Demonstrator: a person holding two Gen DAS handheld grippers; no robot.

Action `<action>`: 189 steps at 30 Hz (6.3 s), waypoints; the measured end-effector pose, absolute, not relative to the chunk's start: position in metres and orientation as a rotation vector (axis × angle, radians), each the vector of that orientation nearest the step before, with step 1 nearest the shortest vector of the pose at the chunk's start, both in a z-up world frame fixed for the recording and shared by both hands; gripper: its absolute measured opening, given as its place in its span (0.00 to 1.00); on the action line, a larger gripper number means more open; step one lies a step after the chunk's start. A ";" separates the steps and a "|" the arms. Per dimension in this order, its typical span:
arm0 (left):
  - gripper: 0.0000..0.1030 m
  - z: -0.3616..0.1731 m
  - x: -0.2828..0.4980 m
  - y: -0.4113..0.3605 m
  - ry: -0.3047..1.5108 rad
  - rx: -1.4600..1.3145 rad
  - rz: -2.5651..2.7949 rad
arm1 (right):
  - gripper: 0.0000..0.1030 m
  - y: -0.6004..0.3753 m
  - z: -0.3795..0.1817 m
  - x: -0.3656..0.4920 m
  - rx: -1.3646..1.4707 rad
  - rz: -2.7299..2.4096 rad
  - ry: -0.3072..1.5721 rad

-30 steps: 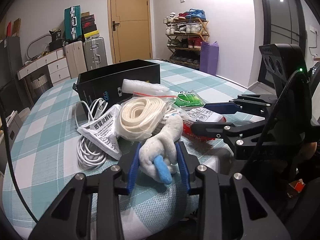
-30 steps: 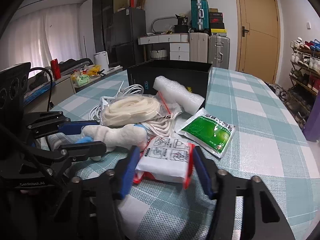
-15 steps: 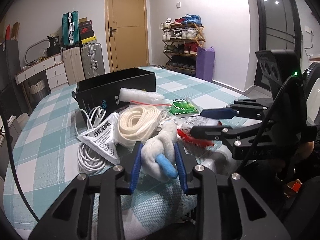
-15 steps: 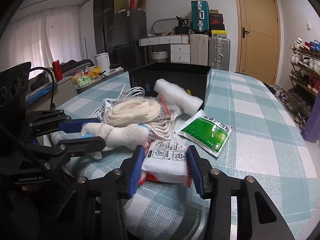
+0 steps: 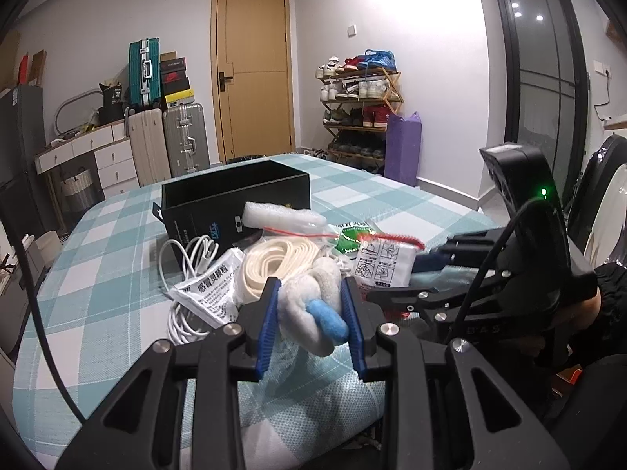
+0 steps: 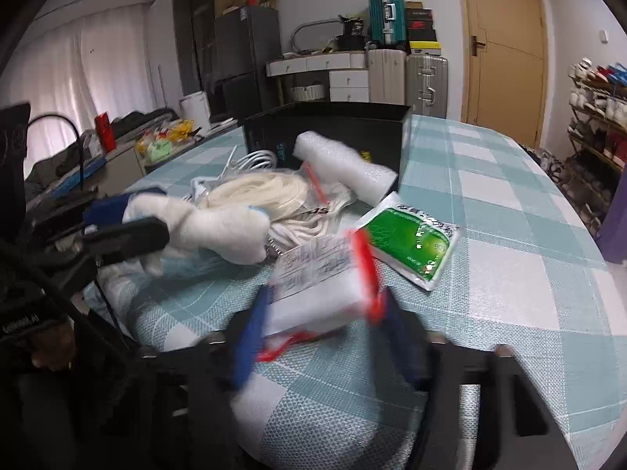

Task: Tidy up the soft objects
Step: 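Lift the plush toy with the left gripper while the right gripper lifts the red-edged packet over the box, then lower both items into the black box and open both grippers, then move the right gripper toward the green medicine sachet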

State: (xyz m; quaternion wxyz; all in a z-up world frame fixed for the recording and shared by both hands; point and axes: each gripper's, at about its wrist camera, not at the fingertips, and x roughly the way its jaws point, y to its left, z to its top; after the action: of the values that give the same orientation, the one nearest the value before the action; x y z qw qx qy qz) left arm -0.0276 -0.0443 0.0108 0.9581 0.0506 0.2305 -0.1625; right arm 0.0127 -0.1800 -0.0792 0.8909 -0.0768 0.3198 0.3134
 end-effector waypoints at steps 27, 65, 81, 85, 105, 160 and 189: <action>0.29 0.054 -0.022 -0.015 0.345 0.028 -0.221 | 0.21 -0.189 -0.023 -0.004 -0.087 0.702 0.462; 0.29 0.076 0.111 0.028 0.428 -0.082 -0.077 | 0.21 -0.151 0.030 0.107 -0.025 0.749 0.492; 0.29 0.050 0.162 0.022 0.564 -0.072 -0.076 | 0.21 -0.132 0.005 0.154 -0.074 0.715 0.596; 0.29 0.044 0.169 0.021 0.593 -0.064 -0.078 | 0.21 -0.126 0.000 0.163 -0.089 0.714 0.613; 0.61 0.037 0.177 0.023 0.654 -0.065 -0.093 | 0.48 -0.128 -0.004 0.176 -0.125 0.667 0.609; 1.00 -0.006 0.103 0.055 0.758 -0.026 -0.020 | 0.99 -0.202 -0.050 0.126 -0.103 0.457 0.798; 1.00 -0.004 0.101 0.064 0.762 -0.057 -0.031 | 0.99 -0.168 -0.078 0.146 -0.220 0.421 0.944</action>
State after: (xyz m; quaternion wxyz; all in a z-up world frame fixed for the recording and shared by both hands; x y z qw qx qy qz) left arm 0.1010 0.0637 -0.0043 0.9278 -0.0276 0.3717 -0.0149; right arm 0.1457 -0.1676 -0.0779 0.8637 -0.1048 0.4502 0.2008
